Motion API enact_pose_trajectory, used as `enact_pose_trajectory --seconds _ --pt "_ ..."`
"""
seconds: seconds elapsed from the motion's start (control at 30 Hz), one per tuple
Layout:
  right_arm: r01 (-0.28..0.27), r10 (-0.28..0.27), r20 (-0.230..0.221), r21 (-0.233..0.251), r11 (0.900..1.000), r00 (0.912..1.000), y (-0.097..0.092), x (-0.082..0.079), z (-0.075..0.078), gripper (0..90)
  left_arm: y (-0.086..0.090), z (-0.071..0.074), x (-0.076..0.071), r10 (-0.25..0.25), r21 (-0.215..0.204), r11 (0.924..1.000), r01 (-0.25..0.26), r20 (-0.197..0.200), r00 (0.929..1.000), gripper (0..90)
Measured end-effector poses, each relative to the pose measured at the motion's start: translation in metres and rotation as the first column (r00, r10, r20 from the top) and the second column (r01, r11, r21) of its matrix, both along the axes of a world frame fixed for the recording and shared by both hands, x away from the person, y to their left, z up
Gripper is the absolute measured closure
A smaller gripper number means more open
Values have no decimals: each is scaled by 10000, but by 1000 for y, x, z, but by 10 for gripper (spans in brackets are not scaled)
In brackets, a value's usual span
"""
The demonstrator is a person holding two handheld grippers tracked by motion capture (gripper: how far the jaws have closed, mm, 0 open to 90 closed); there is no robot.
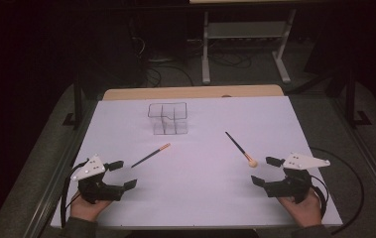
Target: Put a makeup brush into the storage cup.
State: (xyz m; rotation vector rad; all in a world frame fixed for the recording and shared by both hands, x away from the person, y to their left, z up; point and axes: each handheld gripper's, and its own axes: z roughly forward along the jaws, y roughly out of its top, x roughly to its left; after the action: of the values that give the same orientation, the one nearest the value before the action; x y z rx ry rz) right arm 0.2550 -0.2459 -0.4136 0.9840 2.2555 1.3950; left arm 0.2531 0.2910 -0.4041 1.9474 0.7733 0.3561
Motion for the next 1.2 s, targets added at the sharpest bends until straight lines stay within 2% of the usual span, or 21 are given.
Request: enact_pose_trajectory --seconds 0.17,0.43,0.57,0.73,0.97,1.2 --pt "-50 50 -151 24 10000 9999 -1 1 -3 140 -2 0 1 -142 58 9999 142 -76 9999 162" --pt "-81 84 -194 140 9999 9998 -3 3 -3 139 -4 -1 2 -65 -17 10000 65 -128 9999 163" --pt "-73 74 -107 94 9999 9999 -2 2 -2 139 -2 0 1 -139 93 9999 140 -103 9999 163" --pt "-84 84 -89 18 10000 9999 0 2 -1 139 2 1 -1 -94 -69 9999 93 -81 9999 172" --pt "-44 44 -85 39 10000 10000 0 1 0 140 1 2 -1 -176 -68 9998 176 -58 9998 171" --pt "-28 28 -64 95 10000 10000 1 1 1 140 1 3 1 -234 91 9997 235 -108 9997 172"
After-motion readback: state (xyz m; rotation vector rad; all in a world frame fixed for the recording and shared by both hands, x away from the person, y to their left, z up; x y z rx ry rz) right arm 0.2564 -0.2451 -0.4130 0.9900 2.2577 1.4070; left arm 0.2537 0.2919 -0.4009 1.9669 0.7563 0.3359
